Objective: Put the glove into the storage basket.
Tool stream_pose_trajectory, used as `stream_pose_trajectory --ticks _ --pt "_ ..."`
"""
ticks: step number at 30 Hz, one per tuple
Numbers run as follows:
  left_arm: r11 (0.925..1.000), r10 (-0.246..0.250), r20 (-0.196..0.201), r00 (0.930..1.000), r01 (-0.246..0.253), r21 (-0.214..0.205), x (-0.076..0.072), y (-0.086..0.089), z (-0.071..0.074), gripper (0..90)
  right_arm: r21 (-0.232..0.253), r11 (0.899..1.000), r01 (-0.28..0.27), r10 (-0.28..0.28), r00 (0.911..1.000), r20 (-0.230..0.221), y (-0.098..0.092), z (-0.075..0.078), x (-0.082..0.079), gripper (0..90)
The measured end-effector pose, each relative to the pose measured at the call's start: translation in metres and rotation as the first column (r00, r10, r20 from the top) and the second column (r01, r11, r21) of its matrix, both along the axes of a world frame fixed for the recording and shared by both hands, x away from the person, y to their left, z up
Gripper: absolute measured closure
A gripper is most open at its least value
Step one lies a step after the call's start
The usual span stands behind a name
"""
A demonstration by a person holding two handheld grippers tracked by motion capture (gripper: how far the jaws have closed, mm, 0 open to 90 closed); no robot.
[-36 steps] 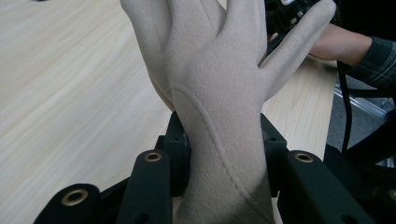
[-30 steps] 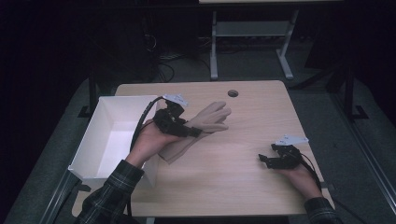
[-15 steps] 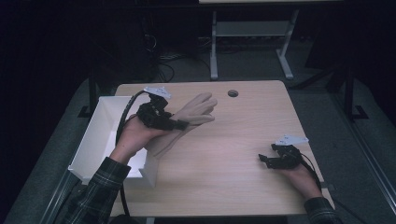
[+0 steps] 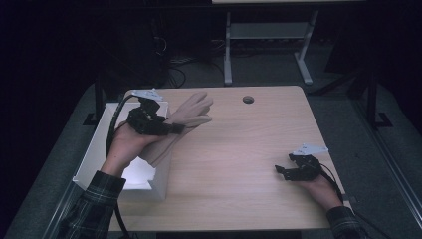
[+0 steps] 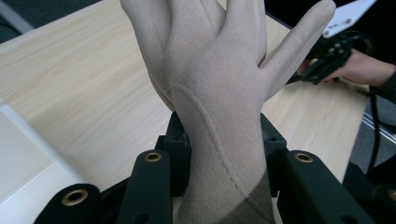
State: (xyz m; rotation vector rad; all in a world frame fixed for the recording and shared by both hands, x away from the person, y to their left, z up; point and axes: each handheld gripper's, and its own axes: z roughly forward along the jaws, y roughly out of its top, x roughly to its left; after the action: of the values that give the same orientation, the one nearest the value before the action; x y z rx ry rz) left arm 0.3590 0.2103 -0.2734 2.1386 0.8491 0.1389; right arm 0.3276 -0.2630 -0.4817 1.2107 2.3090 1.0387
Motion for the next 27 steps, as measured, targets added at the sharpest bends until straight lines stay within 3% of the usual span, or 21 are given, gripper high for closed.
stream_pose_trajectory --ticks 7,17,21,27 --pt "0.9965 0.083 0.001 0.9965 -0.083 -0.002 -0.003 0.032 0.001 64.8 0.001 1.000 -0.012 0.012 0.9999 -0.003 0.000 0.000 0.000 21.0" --pt "0.9834 0.181 0.004 0.9834 -0.181 -0.006 -0.007 0.070 -0.001 64.8 -0.005 1.000 -0.024 0.024 0.9997 -0.003 0.000 0.000 -0.001 18.7" --pt "0.9772 0.212 0.009 0.9772 -0.212 0.008 -0.007 0.082 -0.003 64.8 -0.006 1.000 -0.026 0.026 0.9997 -0.005 0.000 0.000 -0.001 17.9" --pt "0.9640 0.258 0.011 0.9661 -0.258 0.065 -0.007 0.096 -0.016 64.8 -0.008 1.000 -0.021 0.021 0.9997 -0.010 0.000 0.000 -0.001 16.4"
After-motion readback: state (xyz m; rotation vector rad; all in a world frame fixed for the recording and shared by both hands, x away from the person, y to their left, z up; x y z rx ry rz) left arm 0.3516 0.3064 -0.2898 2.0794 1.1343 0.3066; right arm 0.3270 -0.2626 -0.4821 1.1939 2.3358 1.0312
